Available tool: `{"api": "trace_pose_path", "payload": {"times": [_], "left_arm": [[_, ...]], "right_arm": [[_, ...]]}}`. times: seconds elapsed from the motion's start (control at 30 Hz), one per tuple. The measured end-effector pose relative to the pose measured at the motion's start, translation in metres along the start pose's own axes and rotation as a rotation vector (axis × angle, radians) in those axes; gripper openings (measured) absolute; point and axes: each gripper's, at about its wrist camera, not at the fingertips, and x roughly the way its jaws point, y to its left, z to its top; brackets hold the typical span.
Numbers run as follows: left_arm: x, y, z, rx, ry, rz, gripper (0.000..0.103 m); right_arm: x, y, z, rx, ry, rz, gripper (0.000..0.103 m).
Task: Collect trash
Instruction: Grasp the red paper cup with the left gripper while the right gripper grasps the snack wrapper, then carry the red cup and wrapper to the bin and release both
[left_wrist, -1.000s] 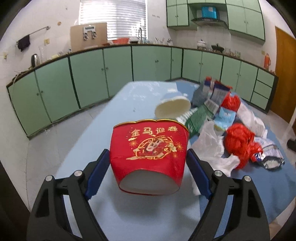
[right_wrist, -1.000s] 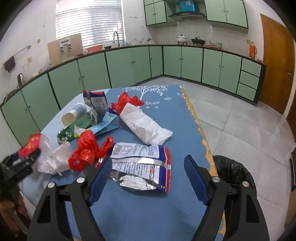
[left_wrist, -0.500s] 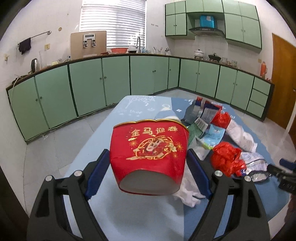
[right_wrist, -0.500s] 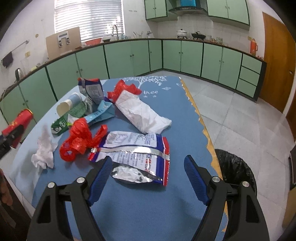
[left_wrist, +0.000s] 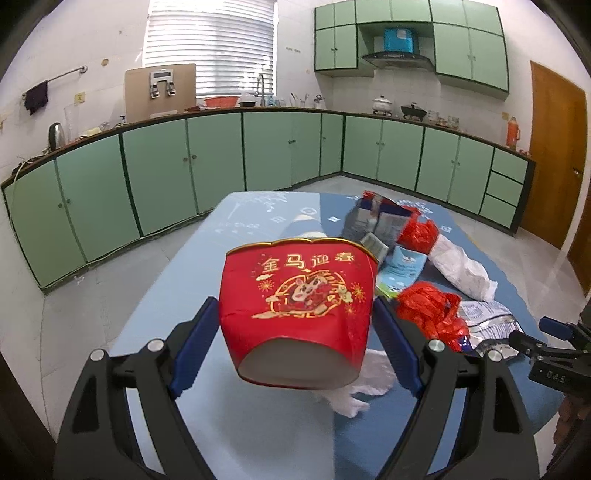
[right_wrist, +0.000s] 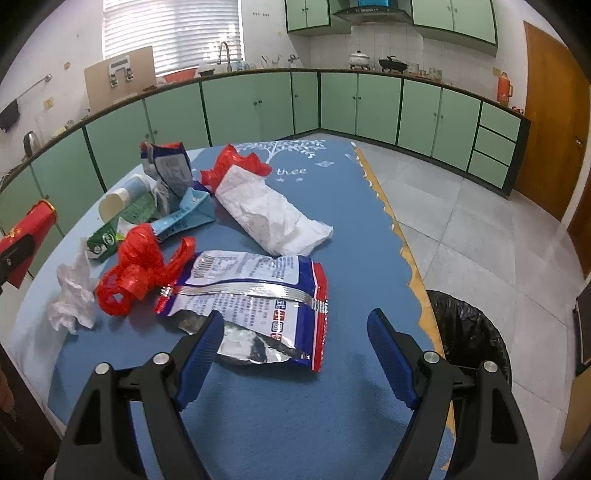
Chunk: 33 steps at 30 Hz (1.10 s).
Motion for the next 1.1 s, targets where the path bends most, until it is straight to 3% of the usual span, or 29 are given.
{"api": "trace_pose_path", "payload": {"times": [0.2,0.53,0.57,0.63,0.77,0.83,1.1], "left_arm": [[0.009,-0.018,-0.003,0.023,0.013,-0.026,0.081],[0.024,-0.04,-0.007,0.076,0.037,-0.029,0.081],[0.027,-0.041,-0.008,0.08,0.044,-0.026,0.081],[0.031,-0.042,-0.009,0.085,0.055,-0.023,0.081],[0.036,-0.044,-0.012,0.095,0.069,-0.018,0.081],[0.036,-0.045,-0.012,0.096,0.07,-0.018,0.081],[0.024,-0.043,-0.003,0.096,0.04,-0.017,0.081]], "right_arm": [[0.004,-0.006,-0.006,0.01,0.006,-0.015,0.078],[0.014,-0.015,0.002,0.05,0.0,0.029,0.076],[0.016,-0.014,0.002,0.046,0.005,0.034,0.073],[0.021,-0.014,0.002,0.046,0.02,0.054,0.047],[0.024,-0.013,0.002,0.033,0.04,0.091,0.029],[0.023,-0.014,0.002,0.031,0.041,0.114,0.012],[-0.008,-0.014,0.009,0.023,-0.022,0.169,0.005]]}}
